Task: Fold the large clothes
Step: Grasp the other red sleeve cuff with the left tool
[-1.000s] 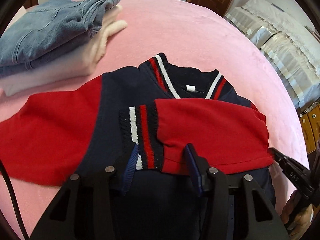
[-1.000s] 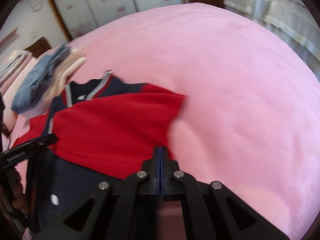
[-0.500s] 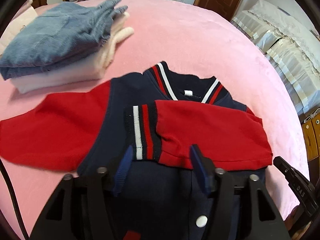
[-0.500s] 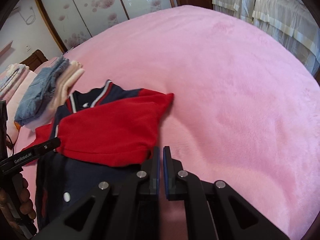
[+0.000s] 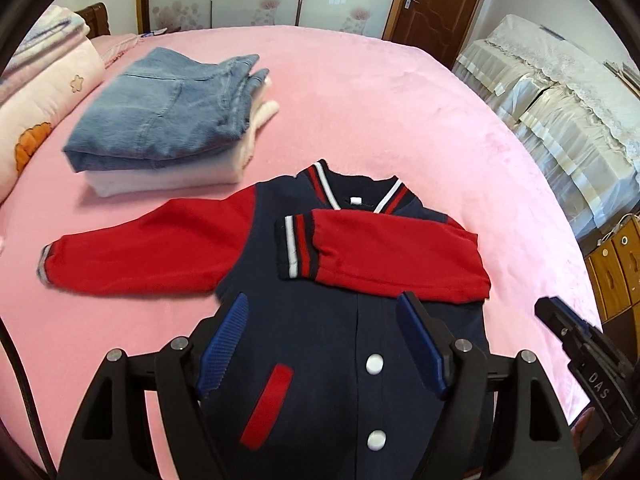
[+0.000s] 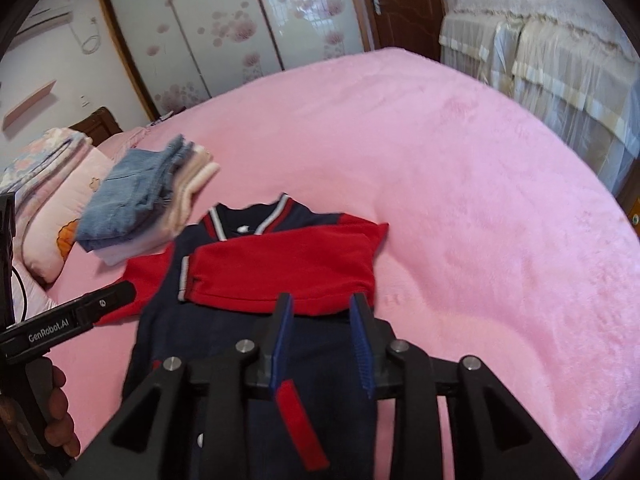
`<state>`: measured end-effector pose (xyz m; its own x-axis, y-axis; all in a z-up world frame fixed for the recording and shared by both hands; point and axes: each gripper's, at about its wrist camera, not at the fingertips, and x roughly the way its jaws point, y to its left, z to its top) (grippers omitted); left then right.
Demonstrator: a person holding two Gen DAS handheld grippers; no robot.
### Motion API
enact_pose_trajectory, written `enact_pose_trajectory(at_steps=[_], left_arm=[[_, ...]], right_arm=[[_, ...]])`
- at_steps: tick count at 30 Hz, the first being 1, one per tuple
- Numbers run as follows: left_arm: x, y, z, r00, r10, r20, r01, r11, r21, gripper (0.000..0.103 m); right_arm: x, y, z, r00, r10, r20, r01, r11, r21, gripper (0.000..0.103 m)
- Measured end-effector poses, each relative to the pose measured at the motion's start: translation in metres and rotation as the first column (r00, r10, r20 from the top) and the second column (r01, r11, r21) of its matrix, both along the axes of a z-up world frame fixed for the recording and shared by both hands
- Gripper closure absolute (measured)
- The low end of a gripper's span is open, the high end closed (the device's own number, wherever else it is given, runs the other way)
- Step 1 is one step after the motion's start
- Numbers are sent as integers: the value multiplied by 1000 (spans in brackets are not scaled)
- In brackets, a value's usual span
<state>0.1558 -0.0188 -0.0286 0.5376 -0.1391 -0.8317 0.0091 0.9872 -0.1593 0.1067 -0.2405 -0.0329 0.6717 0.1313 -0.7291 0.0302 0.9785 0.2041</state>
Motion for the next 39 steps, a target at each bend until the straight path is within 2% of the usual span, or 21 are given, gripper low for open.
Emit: enact_pose_trajectory(at_steps=[3, 11, 19, 25, 28, 31, 35, 39], left_arm=[[-13, 5, 6, 1000, 7, 2, -7, 1000, 19, 28], [-54, 35, 14, 1000, 30, -3, -30, 999, -33, 28], [-90, 79, -3, 996, 71, -47, -74, 995, -67, 28], [-93, 126, -21, 990, 138, -36, -142, 983, -115, 28], [-87, 160, -36, 978, 204, -39, -207, 963, -174, 28], [-77, 197, -54, 962, 271, -35, -271, 928, -255, 28], [-59, 243, -81, 928, 371, -32, -357, 861, -364, 28], [-32, 285, -117, 880, 466, -90, -455, 776, -437, 30]], right_arm=[[-14, 12, 15, 999, 21, 25, -21, 1000, -10, 73], [-44, 54, 38, 995, 93, 48, -91, 995, -40, 73], [-62, 97, 27, 987, 159, -2, -159, 986, -46, 73], [-61, 135, 12, 974, 224, -41, -227, 971, -72, 73], [-56, 153, 6, 966, 253, -48, -256, 963, -81, 73], [-47, 172, -4, 957, 283, -67, -288, 954, -85, 74], [-33, 196, -17, 945, 315, -90, -323, 942, -95, 74], [-20, 213, -28, 937, 334, -97, -343, 935, -87, 74]])
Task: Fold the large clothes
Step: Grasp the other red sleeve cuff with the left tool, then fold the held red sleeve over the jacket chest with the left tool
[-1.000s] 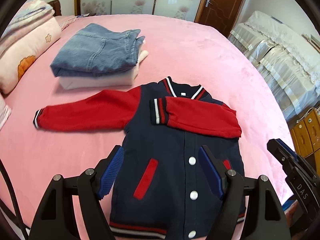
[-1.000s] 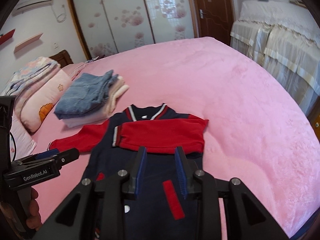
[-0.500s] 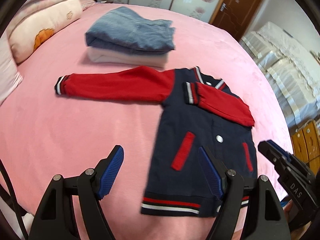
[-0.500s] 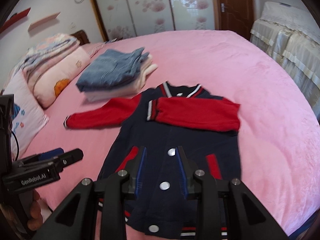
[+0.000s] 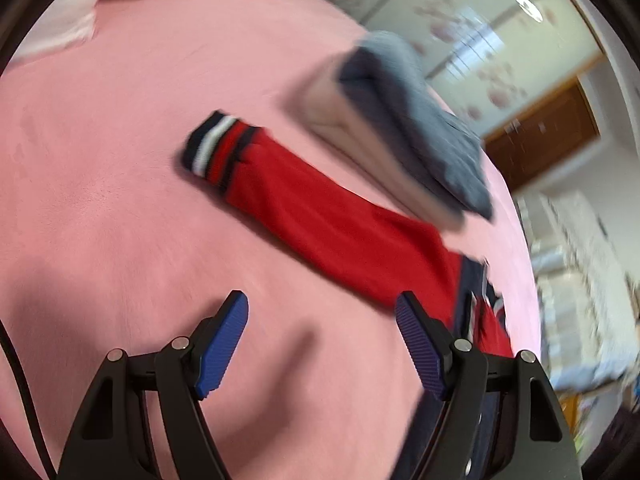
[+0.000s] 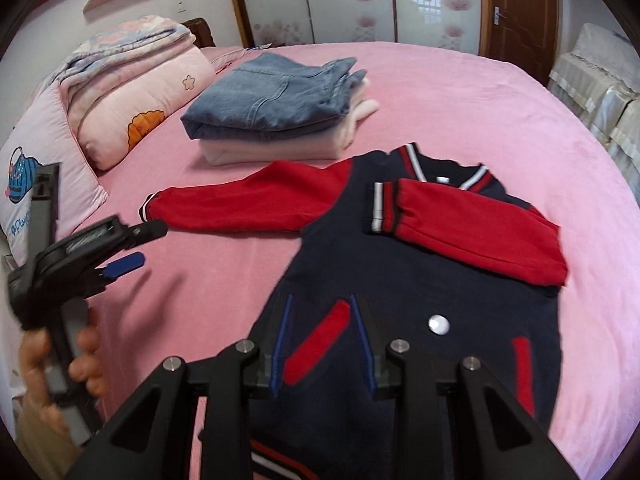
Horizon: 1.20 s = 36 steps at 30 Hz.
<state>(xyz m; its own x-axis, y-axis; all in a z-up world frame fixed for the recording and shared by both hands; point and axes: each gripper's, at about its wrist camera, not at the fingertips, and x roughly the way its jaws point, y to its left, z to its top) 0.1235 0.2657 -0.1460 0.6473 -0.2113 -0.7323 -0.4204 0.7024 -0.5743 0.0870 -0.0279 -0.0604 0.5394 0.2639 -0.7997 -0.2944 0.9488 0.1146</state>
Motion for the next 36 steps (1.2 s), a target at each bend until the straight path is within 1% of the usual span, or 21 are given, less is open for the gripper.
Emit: enact_pose_trajectory(at_steps=[2, 3, 6, 9, 10, 12, 14, 16, 18, 20, 21, 23, 24, 25, 26, 27, 29, 30, 31, 33, 36], left_arm=[[9, 11, -10, 1000, 26, 3, -26, 999, -39, 39], [15, 17, -16, 999, 45, 6, -44, 997, -63, 40], [27, 27, -25, 997, 77, 10, -76, 993, -89, 50], [40, 30, -32, 995, 96, -9, -96, 992, -78, 79], [43, 32, -34, 995, 100, -21, -101, 992, -69, 96], [47, 32, -35, 993, 115, -29, -117, 991, -62, 98], [50, 22, -26, 992, 123, -17, -123, 992, 0, 100], [52, 7, -4, 995, 104, 10, -104, 989, 101, 101], [56, -14, 20, 997, 55, 60, -64, 986, 153, 101], [64, -49, 49, 993, -31, 116, 7, 979, 202, 101], [68, -74, 66, 984, -99, 147, 62, 969, 241, 101], [76, -121, 89, 958, -222, 183, 159, 939, 306, 100], [81, -159, 101, 929, -314, 194, 234, 907, 351, 100], [84, -182, 105, 908, -372, 191, 284, 884, 371, 100], [88, -204, 106, 886, -429, 178, 339, 859, 383, 91], [94, -235, 101, 851, -505, 147, 425, 825, 372, 81], [99, -272, 84, 813, -575, 90, 522, 788, 326, 52], [97, -281, 78, 803, -590, 77, 543, 780, 311, 48], [90, -292, 68, 790, -609, 66, 569, 770, 288, 48], [85, -302, 56, 781, -622, 55, 593, 766, 248, 48], [79, -294, 49, 798, -601, 43, 582, 788, 201, 48]], right_arm=[[5, 5, -5, 1000, 5, -4, -5, 1000, -3, 74], [7, 6, -8, 1000, 7, -6, -7, 1000, -8, 74], [13, 7, -17, 1000, 8, -16, -9, 1000, -14, 74], [20, 4, -26, 999, -1, -41, 1, 1000, -8, 74], [23, 2, -29, 999, -7, -49, 7, 1000, -5, 74], [25, -3, -33, 998, -15, -59, 15, 1000, 1, 74], [27, -8, -35, 998, -22, -61, 23, 1000, 6, 74], [28, -17, -37, 997, -37, -65, 38, 999, 16, 74], [29, -28, -37, 996, -58, -69, 60, 998, 32, 74], [30, -41, -36, 994, -83, -66, 86, 995, 41, 74], [30, -50, -35, 993, -100, -63, 103, 994, 46, 74], [31, -67, -34, 989, -136, -59, 140, 989, 57, 74], [32, -78, -32, 985, -160, -57, 163, 984, 65, 74], [32, -88, -31, 982, -182, -55, 186, 980, 73, 74], [32, -99, -29, 977, -205, -54, 209, 975, 79, 74], [32, -111, -28, 971, -231, -54, 235, 968, 86, 74], [32, -132, -27, 960, -272, -59, 277, 956, 96, 73], [31, -143, -27, 953, -295, -63, 300, 949, 99, 73], [32, -152, -27, 949, -309, -67, 315, 944, 104, 73], [30, -167, -27, 942, -328, -71, 334, 936, 108, 73], [29, -177, -29, 942, -329, -69, 334, 937, 104, 73]])
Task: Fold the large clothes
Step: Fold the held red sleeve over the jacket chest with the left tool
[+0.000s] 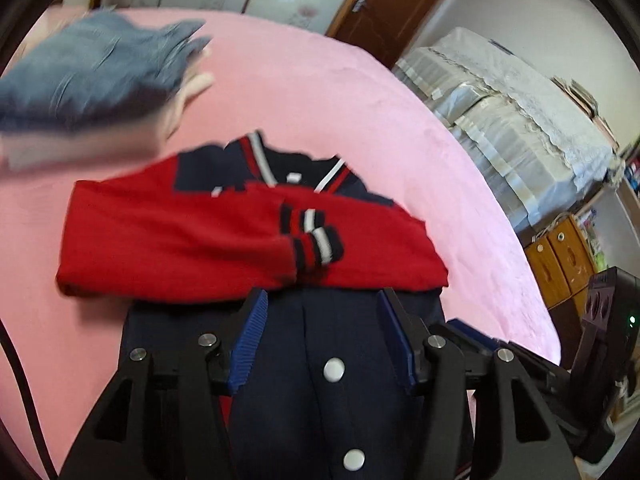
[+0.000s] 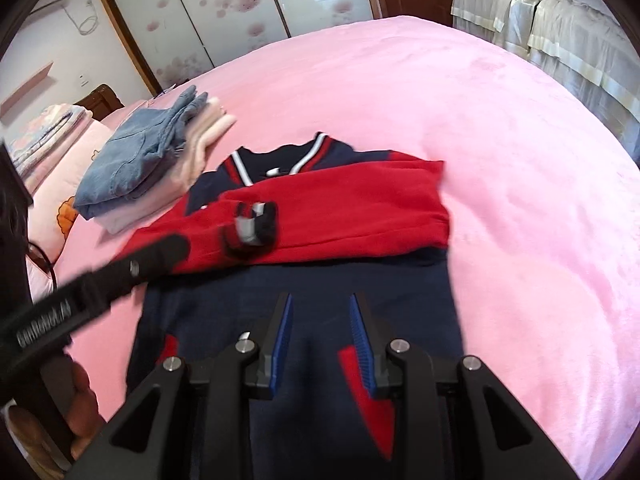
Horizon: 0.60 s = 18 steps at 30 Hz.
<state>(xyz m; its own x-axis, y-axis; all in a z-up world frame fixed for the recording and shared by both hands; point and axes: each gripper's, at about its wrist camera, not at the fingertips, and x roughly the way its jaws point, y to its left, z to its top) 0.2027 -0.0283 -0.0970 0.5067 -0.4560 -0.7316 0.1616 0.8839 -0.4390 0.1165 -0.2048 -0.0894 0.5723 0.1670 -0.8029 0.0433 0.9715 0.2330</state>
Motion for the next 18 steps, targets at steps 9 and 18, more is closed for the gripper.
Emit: enact_pose_trajectory(at_steps=[9, 18], left_arm=[[-30, 81, -29, 976, 195, -101, -195, 981, 8, 48], [-38, 89, -54, 965, 215, -153, -215, 976, 17, 48]], right_arm=[[15, 15, -7, 998, 66, -14, -63, 989, 133, 72], [59, 31, -16, 995, 78, -67, -52, 945, 321, 55]])
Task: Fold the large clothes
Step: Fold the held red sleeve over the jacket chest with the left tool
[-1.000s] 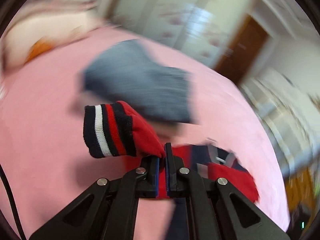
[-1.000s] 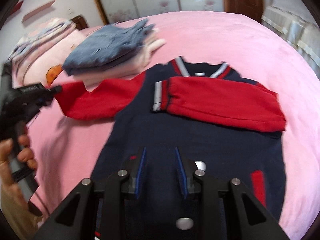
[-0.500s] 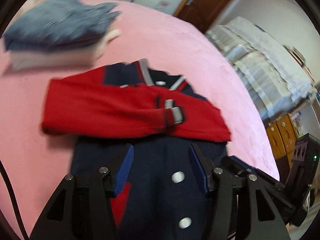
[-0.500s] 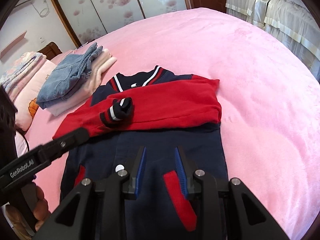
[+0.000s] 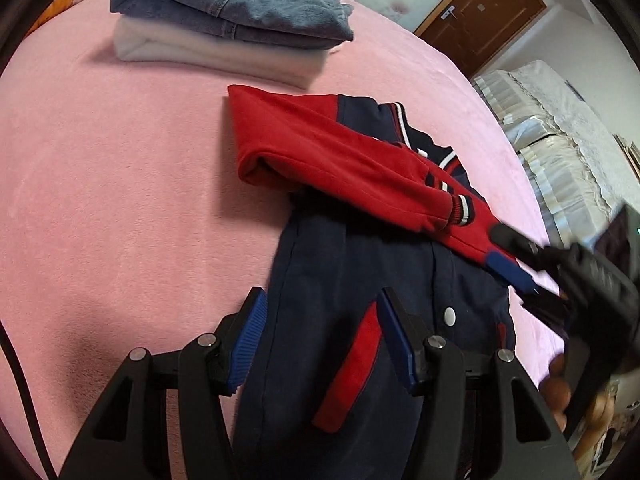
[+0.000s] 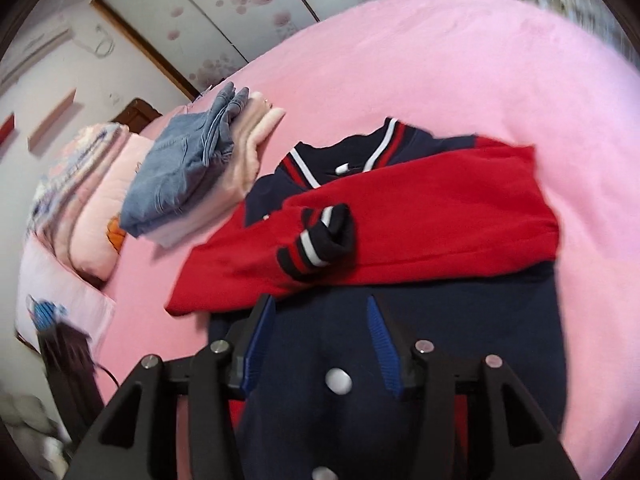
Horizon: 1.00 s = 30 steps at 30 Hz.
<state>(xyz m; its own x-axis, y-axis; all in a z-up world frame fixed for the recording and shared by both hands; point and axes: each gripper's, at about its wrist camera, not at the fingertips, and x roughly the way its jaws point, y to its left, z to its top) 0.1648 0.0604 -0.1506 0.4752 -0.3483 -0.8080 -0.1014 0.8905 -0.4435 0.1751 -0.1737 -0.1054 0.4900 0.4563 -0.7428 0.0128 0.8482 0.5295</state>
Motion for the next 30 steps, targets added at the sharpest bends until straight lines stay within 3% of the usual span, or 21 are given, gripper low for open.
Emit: enact_pose_trajectory(at_steps=[5, 10, 11, 12, 14, 17, 20, 23, 26, 28, 30], left_arm=[[-1, -1, 5, 1000, -13, 16, 13, 1000, 0, 48], [-2, 7, 4, 1000, 5, 10, -5, 1000, -9, 47], [-2, 8, 4, 1000, 8, 8, -8, 1000, -9, 48], [-2, 10, 4, 1000, 14, 6, -14, 1000, -9, 48], [-3, 12, 4, 1000, 21, 8, -21, 1000, -8, 48], [-4, 13, 7, 1000, 22, 16, -22, 1000, -8, 48], [-7, 10, 10, 1000, 12, 29, -12, 1000, -5, 48], [-8, 4, 11, 999, -11, 33, 11, 1000, 5, 48], [-5, 2, 11, 999, -30, 25, 30, 1000, 7, 48], [0, 1, 15, 999, -41, 35, 40, 999, 22, 47], [7, 3, 20, 998, -45, 46, 43, 999, 33, 47]], right_arm=[[33, 8, -14, 998, -15, -54, 19, 997, 68, 55], [58, 23, -28, 995, -8, -102, 12, 999, 38, 55], [59, 26, -27, 995, 0, -97, 2, 1000, 23, 60], [61, 32, -22, 997, 27, -73, -27, 1000, 4, 77], [59, 40, -3, 998, 68, -4, -68, 996, -55, 91], [48, 35, 44, 980, 91, 177, -79, 994, -73, 91], [36, 8, 72, 960, 49, 275, -21, 994, -104, 91], [23, -31, 72, 958, -20, 288, 69, 985, -159, 85], [18, -67, 37, 988, -76, 133, 110, 957, -270, 46], [10, -94, 12, 993, -115, 35, 120, 963, -240, 46], [-1, -112, 2, 990, -138, 6, 137, 975, -175, 46]])
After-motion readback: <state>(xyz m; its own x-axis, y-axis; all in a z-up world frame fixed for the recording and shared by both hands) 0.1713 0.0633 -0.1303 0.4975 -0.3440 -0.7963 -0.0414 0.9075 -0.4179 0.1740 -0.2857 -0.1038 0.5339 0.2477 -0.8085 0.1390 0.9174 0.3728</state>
